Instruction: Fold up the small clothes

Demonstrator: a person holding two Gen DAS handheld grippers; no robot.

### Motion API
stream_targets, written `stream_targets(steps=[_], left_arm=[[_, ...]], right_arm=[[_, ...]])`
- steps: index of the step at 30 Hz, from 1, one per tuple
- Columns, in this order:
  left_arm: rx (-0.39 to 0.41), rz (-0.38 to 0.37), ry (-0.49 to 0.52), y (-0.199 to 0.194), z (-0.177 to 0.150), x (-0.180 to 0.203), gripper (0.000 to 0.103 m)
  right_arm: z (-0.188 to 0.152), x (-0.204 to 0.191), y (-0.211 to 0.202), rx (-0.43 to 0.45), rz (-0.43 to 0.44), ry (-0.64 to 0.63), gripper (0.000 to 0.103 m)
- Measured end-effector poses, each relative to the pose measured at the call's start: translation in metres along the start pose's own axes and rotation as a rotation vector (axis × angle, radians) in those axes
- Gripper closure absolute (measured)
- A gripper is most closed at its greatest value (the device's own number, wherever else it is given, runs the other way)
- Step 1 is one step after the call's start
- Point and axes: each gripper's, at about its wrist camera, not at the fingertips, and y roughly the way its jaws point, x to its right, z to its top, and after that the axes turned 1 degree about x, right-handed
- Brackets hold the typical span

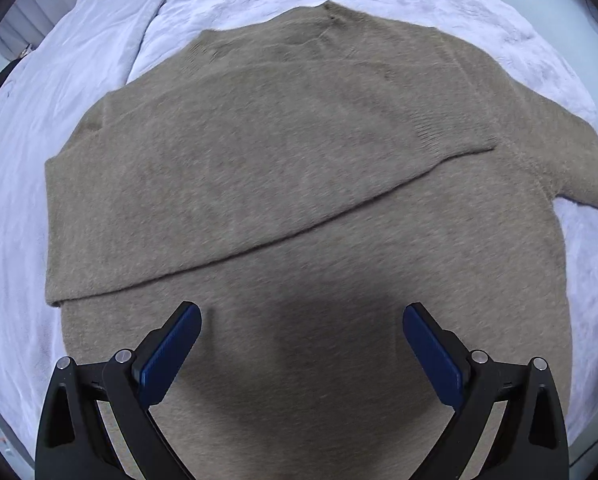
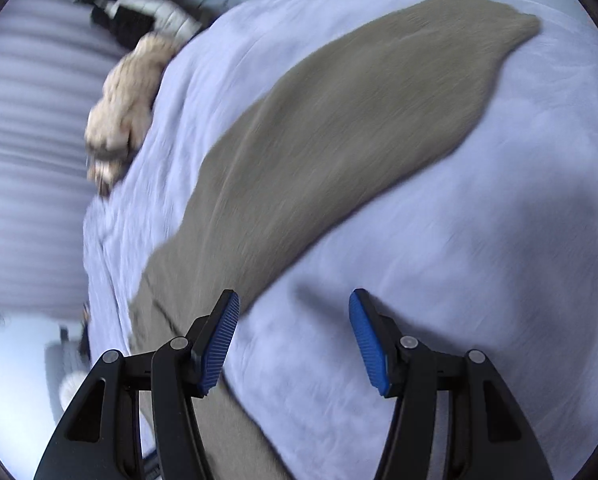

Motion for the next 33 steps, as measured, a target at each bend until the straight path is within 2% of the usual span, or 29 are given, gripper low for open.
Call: stream_targets(steps=[7,11,14,15,16,17,18,21,26,30,33], left_arm=[[0.039,-0.033,0.013,-0.002,0.021,0.04,0.002],[0.051,-0.042,0.021,-0.002,0.031,0.058,0.002],[0.056,-0.047,0.023,-0.005,0.032,0.058,0.002],[0.058,-0.047,0.023,-0.005,0.034,0.06,0.002],[0.06,-0.047,0.022,-0.003,0.037,0.059,0.002],[0.063,-0.048,0.021,-0.004,0.039,0.06,0.002],[0.067,-0.048,0.018,-0.004,0.041,0.06,0.002],[0.074,-0.047,0.003,-0.006,0.042,0.049,0.002],[0.088,-0.053,-0.05,-0.009,0.04,0.017,0.002],[0.119,-0.032,-0.108,-0.015,0.032,-0.018,0.002],[0.14,-0.021,-0.166,-0.021,0.027,-0.047,0.002]], right_arm=[[0.049,0.044,-0.014,0.156,0.084,0.248,0.042],[0.056,0.066,-0.016,0.214,0.17,0.386,0.042],[0.055,0.08,-0.013,0.219,0.259,0.484,0.042],[0.057,0.085,-0.012,0.212,0.292,0.504,0.045],[0.057,0.085,-0.011,0.2,0.333,0.514,0.065],[0.057,0.083,-0.009,0.184,0.364,0.51,0.078],[0.059,0.08,-0.008,0.169,0.383,0.496,0.093],[0.065,0.049,-0.007,0.143,0.459,0.397,0.095],[0.069,-0.033,0.005,0.046,0.549,0.171,0.095],[0.05,-0.114,0.021,-0.061,0.602,-0.052,0.094],[0.018,-0.184,0.043,-0.158,0.612,-0.247,0.094]])
